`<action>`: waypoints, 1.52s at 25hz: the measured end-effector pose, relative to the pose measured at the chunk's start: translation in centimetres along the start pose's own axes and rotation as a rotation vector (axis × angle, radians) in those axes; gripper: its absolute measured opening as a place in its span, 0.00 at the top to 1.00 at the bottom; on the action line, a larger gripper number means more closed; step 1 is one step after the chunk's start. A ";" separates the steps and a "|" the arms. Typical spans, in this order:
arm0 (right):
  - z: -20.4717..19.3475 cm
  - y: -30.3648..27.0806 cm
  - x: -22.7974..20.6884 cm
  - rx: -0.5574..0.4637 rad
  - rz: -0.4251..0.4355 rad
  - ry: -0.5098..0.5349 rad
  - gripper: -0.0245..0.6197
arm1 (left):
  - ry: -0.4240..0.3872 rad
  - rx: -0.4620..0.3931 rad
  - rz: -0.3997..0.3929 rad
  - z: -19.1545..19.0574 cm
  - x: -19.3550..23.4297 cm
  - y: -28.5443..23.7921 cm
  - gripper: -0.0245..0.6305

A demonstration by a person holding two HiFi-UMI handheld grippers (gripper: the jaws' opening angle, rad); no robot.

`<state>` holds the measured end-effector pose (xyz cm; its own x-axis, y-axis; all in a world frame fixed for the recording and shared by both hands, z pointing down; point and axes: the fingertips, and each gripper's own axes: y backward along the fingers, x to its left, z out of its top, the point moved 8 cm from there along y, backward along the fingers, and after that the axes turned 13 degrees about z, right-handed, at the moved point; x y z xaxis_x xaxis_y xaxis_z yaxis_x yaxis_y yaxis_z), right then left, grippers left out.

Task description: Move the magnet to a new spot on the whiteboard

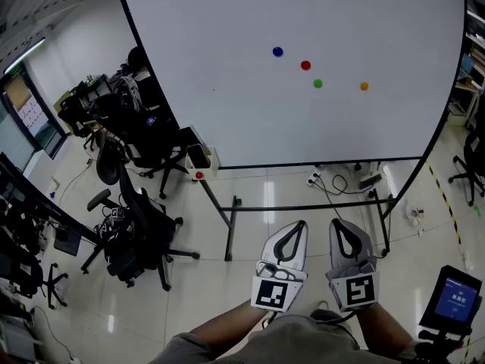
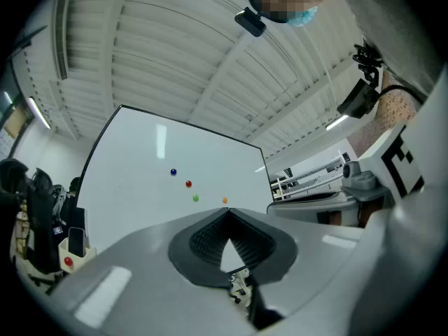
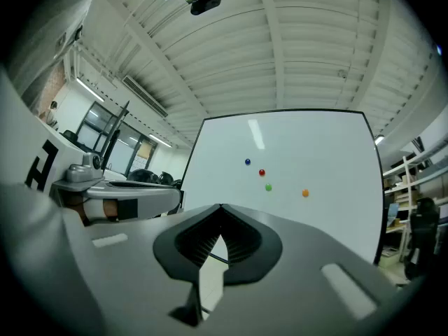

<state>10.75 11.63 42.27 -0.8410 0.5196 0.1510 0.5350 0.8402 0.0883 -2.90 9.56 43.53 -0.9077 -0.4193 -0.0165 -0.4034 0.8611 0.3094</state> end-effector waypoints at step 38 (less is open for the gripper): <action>0.8 -21.8 -21.8 -0.153 0.136 0.032 0.96 | -0.148 -0.103 0.153 -2.2 6.2 -29.9 0.96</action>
<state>17.36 -17.85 36.28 -0.7587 0.6189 0.2031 0.6512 0.7284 0.2130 3.79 -19.40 36.31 -0.9675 -0.2326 -0.0990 -0.2526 0.8743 0.4144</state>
